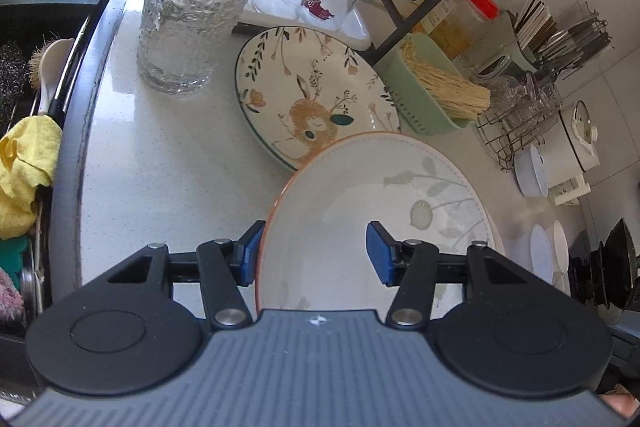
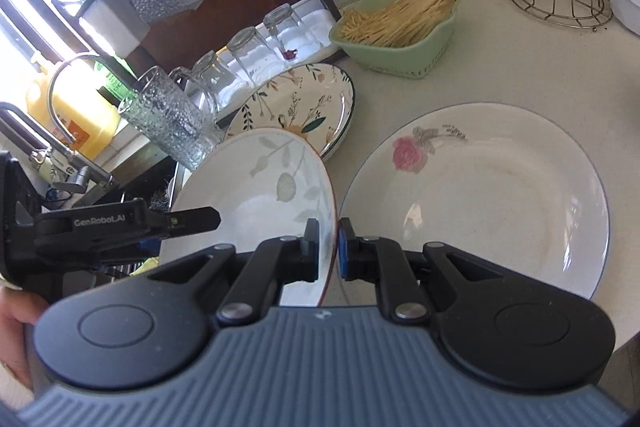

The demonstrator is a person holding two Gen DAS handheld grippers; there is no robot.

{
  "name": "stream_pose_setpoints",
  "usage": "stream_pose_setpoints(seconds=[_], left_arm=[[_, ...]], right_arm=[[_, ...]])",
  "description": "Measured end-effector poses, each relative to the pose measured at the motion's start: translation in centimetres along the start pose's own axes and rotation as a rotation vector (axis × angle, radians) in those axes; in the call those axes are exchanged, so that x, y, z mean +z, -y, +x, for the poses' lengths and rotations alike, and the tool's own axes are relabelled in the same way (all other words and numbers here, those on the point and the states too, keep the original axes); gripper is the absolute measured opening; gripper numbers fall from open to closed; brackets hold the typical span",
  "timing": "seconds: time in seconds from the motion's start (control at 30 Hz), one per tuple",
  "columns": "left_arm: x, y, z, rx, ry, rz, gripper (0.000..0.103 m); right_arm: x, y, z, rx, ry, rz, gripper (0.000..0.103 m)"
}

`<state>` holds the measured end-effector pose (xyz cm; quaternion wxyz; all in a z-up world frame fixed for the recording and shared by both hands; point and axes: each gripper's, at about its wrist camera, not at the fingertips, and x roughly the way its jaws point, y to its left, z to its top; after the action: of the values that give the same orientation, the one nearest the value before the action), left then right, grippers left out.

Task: Organize plates and bowls
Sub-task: 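Lift the leaf-pattern plate with the right gripper over the rose plate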

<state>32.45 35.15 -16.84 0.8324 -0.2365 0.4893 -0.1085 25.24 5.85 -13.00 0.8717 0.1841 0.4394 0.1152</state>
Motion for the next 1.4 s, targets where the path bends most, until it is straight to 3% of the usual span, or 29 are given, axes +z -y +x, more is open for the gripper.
stream_pose_setpoints(seconds=[0.27, 0.53, 0.73, 1.4], left_arm=[[0.3, 5.3, 1.4, -0.013, -0.003, 0.002, 0.058], [-1.1, 9.7, 5.4, -0.03, -0.04, 0.036, 0.058], [-1.8, 11.7, 7.5, -0.004, -0.031, 0.058, 0.058], [-1.8, 13.3, 10.1, 0.071, -0.109, 0.127, 0.058]], right_arm=[[2.2, 3.9, -2.3, 0.002, -0.012, -0.009, 0.013], [1.2, 9.1, -3.1, -0.052, -0.034, -0.006, 0.013], [0.6, 11.9, -3.1, -0.043, -0.039, 0.043, 0.013], [0.6, 12.7, -2.7, -0.071, -0.028, 0.0, 0.013]])
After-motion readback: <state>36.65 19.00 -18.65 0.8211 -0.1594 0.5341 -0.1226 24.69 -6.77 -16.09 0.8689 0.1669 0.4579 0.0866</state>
